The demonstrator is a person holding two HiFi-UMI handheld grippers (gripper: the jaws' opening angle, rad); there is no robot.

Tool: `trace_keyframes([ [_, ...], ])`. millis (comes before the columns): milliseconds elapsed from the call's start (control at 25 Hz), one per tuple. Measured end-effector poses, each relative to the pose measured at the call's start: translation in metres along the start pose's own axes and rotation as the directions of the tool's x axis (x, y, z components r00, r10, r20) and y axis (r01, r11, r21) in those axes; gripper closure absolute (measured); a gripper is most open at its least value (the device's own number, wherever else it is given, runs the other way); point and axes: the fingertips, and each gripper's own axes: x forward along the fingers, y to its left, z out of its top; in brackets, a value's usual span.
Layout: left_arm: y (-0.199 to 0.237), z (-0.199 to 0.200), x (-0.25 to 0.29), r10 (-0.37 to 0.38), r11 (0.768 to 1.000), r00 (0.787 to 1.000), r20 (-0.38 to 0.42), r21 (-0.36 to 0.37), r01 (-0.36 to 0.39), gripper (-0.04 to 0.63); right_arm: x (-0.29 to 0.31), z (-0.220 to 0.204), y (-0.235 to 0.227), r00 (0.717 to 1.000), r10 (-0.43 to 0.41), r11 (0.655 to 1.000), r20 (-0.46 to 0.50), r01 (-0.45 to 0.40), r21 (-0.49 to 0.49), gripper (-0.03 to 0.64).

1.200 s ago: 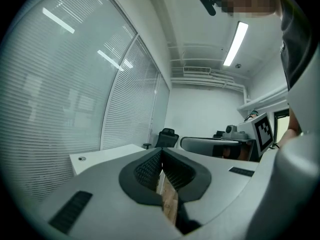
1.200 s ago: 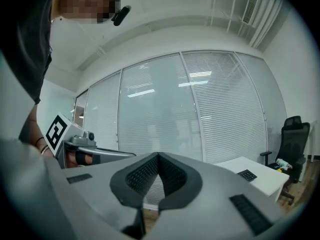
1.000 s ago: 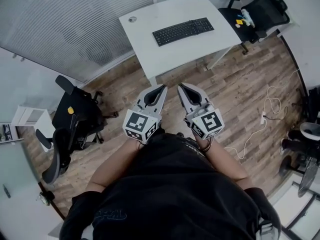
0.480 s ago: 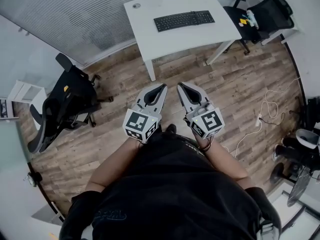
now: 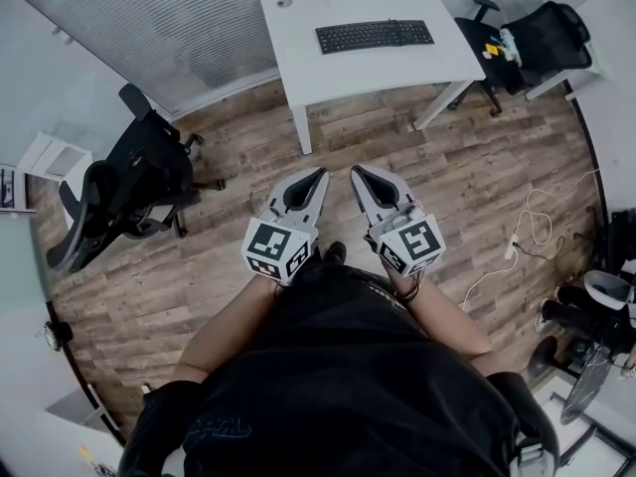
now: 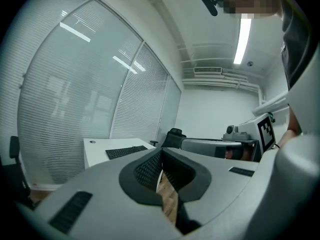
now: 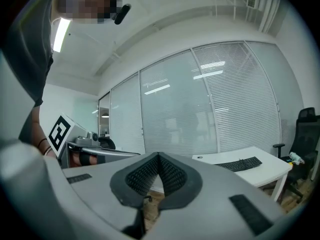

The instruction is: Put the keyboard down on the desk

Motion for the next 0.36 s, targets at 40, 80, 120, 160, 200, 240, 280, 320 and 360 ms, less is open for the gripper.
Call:
trace_keyframes([
  [40,-0.0014,0.0001,-0.0006,0.002,1.000,1.000,0.003,0.001,-0.002,0.580,-0.0015,0.0006,-0.0004,1.000,-0.001,1.000,0.002,0.001,-0.002,0.594],
  [80,-0.0028,0.0001,-0.0011,0.003,1.000,1.000,0.005,0.002,-0.004,0.580,-0.0029,0.0012,-0.0009,1.000,-0.001,1.000,0.004,0.001,-0.004,0.594],
  [120,-0.0040,-0.0001,-0.0014,0.004,1.000,1.000,0.006,0.003,-0.004,0.580,-0.0041,0.0015,-0.0010,1.000,-0.001,1.000,0.006,0.001,-0.005,0.594],
  [160,-0.0051,-0.0003,-0.0015,0.004,1.000,1.000,0.007,0.002,-0.004,0.580,-0.0051,0.0016,-0.0007,1.000,0.001,1.000,0.006,-0.001,-0.007,0.594],
  [200,-0.0057,-0.0004,-0.0013,0.003,1.000,1.000,0.008,0.002,-0.003,0.580,-0.0060,0.0015,-0.0003,1.000,0.003,1.000,0.006,-0.003,-0.009,0.594],
  [240,-0.0060,-0.0002,-0.0010,0.002,1.000,1.000,0.009,0.002,-0.002,0.580,-0.0066,0.0012,-0.0001,1.000,0.003,1.000,0.005,-0.003,-0.010,0.594],
  [280,-0.0061,0.0001,-0.0006,0.001,1.000,1.000,0.010,0.002,-0.001,0.580,-0.0071,0.0009,-0.0003,1.000,0.002,1.000,0.003,-0.002,-0.010,0.594],
  [320,-0.0062,0.0006,-0.0003,0.001,1.000,1.000,0.012,0.002,-0.001,0.580,-0.0075,0.0005,-0.0008,1.000,-0.001,1.000,0.001,0.001,-0.009,0.594],
  [360,-0.0063,0.0010,0.0001,0.000,1.000,1.000,0.013,0.003,0.000,0.580,-0.0080,0.0002,-0.0014,1.000,-0.003,1.000,-0.002,0.003,-0.009,0.595],
])
